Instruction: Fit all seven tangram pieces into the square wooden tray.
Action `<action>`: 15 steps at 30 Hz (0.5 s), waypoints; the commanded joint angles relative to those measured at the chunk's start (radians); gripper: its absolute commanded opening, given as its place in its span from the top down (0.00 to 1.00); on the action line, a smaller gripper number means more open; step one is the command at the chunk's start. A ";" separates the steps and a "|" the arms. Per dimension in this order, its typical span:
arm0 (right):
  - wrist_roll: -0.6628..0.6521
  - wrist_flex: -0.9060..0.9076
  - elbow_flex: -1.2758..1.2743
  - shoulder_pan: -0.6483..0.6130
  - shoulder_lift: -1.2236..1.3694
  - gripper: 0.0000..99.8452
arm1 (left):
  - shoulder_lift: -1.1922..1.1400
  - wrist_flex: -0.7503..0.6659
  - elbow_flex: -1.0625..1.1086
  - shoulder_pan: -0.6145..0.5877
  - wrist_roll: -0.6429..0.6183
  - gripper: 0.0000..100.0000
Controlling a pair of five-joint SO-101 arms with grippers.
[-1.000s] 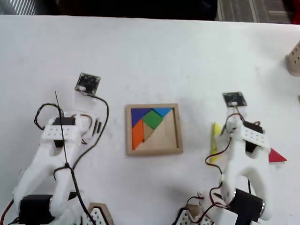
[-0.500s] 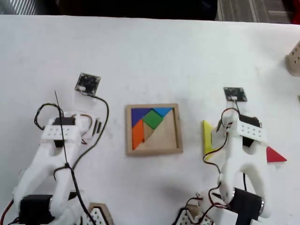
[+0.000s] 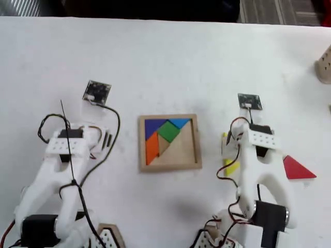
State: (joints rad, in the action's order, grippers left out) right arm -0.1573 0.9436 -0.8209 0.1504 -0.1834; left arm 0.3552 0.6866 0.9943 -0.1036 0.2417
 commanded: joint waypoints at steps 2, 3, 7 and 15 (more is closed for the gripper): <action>0.009 0.051 0.115 0.030 0.091 0.71 | 0.036 -0.017 -0.005 -0.005 0.009 0.83; 0.009 0.068 0.137 0.031 0.119 0.72 | 0.036 -0.017 -0.005 -0.005 0.009 0.83; 0.009 0.140 0.241 0.013 0.228 0.72 | 0.036 -0.017 -0.005 -0.005 0.009 0.83; 0.009 0.234 0.408 -0.018 0.383 0.78 | 0.036 -0.015 -0.005 -0.005 0.009 0.83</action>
State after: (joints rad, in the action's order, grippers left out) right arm -0.1573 1.1646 -0.4588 0.1473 0.1527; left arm 0.3552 0.6866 0.9943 -0.1036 0.2417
